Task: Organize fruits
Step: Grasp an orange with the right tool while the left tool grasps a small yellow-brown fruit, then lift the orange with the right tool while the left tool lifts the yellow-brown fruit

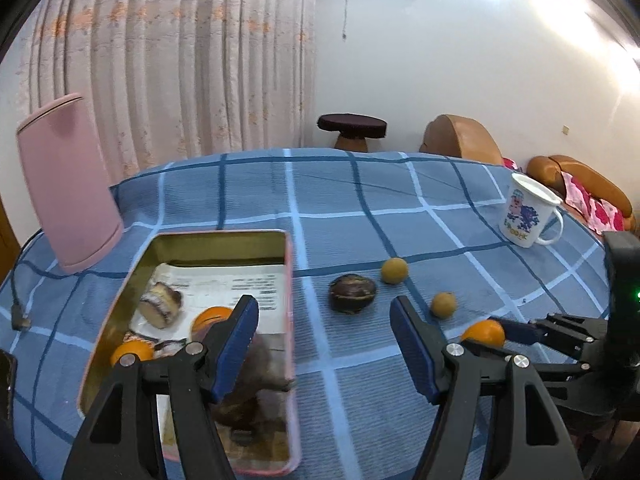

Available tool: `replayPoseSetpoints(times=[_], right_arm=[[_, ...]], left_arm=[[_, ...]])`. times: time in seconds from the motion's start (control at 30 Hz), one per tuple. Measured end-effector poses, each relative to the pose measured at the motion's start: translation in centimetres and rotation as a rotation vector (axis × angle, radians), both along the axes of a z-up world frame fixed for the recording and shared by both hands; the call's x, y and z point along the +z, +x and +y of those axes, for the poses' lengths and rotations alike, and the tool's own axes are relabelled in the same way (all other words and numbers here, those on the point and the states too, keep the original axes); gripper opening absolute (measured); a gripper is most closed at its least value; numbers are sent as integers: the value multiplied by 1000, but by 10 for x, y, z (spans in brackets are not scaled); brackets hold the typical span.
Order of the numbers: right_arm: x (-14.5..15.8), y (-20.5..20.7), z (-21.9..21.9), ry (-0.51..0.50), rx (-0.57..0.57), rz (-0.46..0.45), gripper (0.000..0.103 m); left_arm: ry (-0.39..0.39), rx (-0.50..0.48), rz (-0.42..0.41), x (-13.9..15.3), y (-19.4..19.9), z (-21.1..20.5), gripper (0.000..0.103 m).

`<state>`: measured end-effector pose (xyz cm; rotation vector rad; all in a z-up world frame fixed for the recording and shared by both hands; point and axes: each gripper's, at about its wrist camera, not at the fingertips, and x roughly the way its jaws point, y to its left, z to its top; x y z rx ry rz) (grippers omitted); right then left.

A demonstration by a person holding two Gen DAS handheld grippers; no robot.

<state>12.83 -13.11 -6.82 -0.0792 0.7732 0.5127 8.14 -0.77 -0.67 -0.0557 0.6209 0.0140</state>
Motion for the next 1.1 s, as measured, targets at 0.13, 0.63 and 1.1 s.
replayPoseSetpoints(times=[0.13,0.63,1.1], right_arm=[[8,5,-24,6,-94,-47,42],[13,14,-63,32,-187,-50,42],[13,12,-61,19,-176,-60,42]], left_arm=[[3,-44,31,-4,15,-19,70],[-49,-221,186,-37,65,-82,52],[-98,-248,217,-49,71,-75,28]])
